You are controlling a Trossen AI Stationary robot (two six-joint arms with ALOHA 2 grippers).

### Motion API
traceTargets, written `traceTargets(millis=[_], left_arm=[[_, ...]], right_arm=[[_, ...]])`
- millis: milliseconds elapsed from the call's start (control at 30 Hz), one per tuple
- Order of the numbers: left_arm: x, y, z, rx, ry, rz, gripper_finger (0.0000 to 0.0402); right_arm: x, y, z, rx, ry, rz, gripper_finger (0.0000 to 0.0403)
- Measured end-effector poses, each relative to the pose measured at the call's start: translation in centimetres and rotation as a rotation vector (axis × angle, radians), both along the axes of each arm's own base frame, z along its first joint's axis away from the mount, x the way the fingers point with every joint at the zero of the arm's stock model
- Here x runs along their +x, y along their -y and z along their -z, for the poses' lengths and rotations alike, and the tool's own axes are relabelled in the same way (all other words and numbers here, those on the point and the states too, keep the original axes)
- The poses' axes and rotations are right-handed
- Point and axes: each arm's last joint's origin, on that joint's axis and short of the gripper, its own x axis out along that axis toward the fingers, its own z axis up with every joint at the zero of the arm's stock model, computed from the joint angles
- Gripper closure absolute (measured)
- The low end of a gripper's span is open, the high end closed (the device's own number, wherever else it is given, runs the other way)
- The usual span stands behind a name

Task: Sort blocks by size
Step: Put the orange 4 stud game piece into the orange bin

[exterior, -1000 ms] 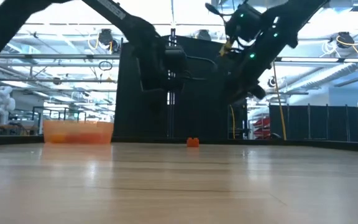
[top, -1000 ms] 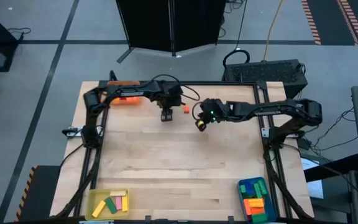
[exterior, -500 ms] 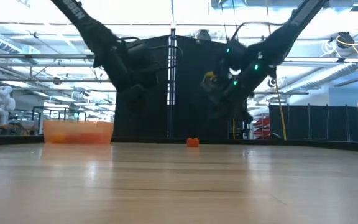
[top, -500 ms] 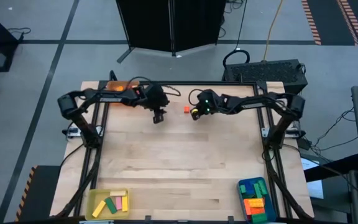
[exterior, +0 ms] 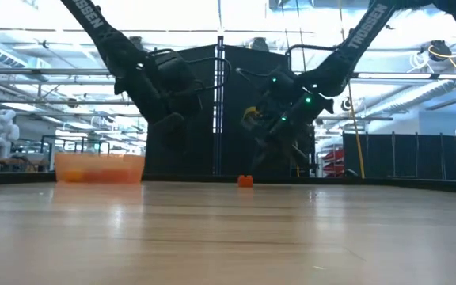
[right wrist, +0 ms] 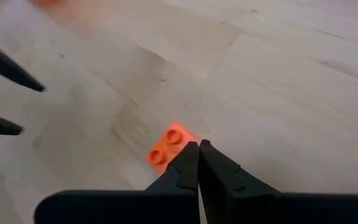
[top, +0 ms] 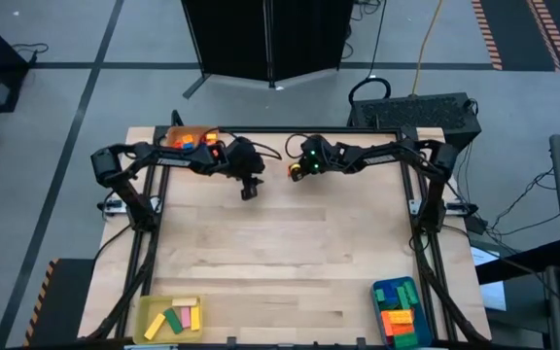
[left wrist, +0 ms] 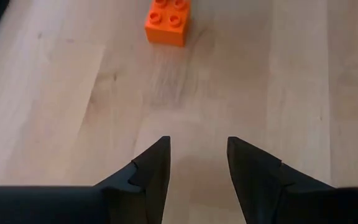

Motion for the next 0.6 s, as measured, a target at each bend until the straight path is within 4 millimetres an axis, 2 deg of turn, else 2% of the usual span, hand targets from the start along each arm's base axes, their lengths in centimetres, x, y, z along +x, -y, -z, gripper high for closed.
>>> traceTargets(millis=[133, 600], left_arm=[[0.02, 0.01, -0.01, -0.004, 0.001, -0.015, 0.0240], [-0.08, 0.06, 0.08, -0.009, -0.014, -0.021, 0.0240]], right_arm=[[0.63, 0.46, 0.15, 0.013, -0.046, 0.000, 0.0403], [0.54, 0.55, 0.07, -0.031, -0.076, 0.008, 0.0403]])
